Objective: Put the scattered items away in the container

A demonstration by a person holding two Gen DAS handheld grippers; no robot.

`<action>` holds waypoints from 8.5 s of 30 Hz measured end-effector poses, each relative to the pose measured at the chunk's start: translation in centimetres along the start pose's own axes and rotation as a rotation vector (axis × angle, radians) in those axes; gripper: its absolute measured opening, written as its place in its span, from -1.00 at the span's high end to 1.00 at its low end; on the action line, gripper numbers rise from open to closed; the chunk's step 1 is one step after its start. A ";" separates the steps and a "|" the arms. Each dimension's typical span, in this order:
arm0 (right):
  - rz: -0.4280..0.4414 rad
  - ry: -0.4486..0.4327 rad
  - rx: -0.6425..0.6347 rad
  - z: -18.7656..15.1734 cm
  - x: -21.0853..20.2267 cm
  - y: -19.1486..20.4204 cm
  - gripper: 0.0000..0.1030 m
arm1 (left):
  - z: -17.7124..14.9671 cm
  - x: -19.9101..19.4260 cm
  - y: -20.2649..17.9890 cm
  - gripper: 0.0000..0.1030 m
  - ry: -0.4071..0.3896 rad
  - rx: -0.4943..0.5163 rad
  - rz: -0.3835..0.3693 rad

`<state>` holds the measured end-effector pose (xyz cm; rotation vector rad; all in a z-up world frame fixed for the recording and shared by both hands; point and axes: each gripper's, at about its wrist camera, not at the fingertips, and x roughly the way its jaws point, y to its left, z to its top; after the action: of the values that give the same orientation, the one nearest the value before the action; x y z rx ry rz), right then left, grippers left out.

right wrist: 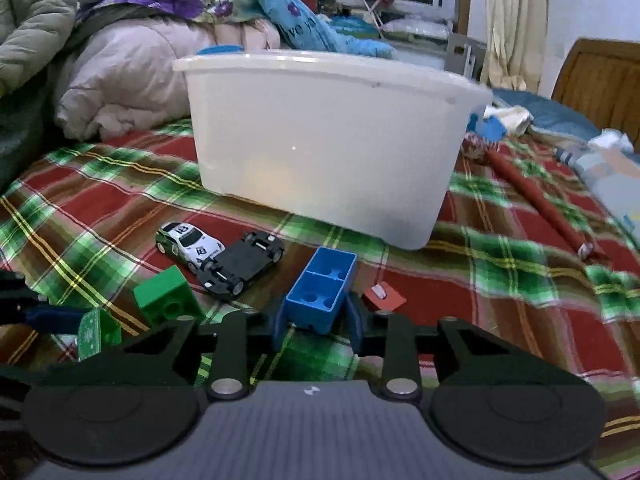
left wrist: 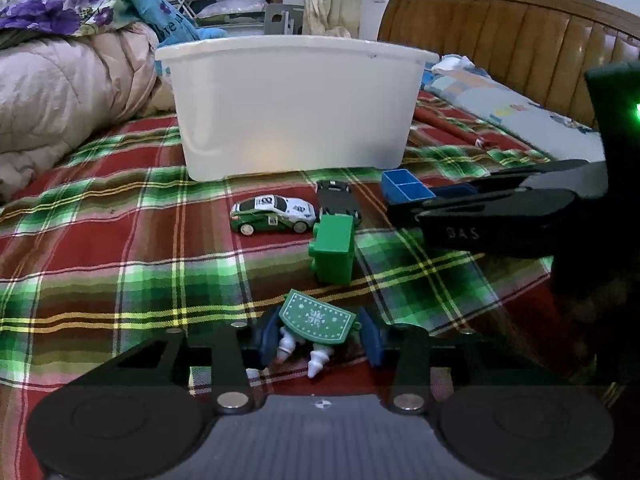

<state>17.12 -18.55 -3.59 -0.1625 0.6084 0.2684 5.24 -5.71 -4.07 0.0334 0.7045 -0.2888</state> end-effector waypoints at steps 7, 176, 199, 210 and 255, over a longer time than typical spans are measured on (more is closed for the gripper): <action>-0.003 -0.061 -0.020 0.7 -2.7 -0.1 0.36 | 1.5 -2.2 1.2 0.11 -0.048 -0.014 0.008; 0.109 -0.169 -0.097 17.4 -1.9 -5.5 0.42 | 23.9 -0.5 5.2 0.46 -0.149 -0.050 0.072; 0.178 -0.182 -0.061 10.6 -6.5 -3.7 0.42 | 3.6 1.1 4.8 -0.18 -0.030 0.019 0.020; 0.206 -0.164 -0.046 9.4 -5.9 -3.1 0.42 | 3.7 3.1 5.8 0.36 0.004 0.005 0.017; 0.106 -0.025 -0.035 17.4 2.8 -7.0 0.39 | 24.9 4.1 6.9 0.42 -0.076 -0.035 0.051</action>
<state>30.81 -20.72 9.38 -0.1605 0.5886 0.3830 25.87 -3.33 11.84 0.0070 0.6317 -0.2282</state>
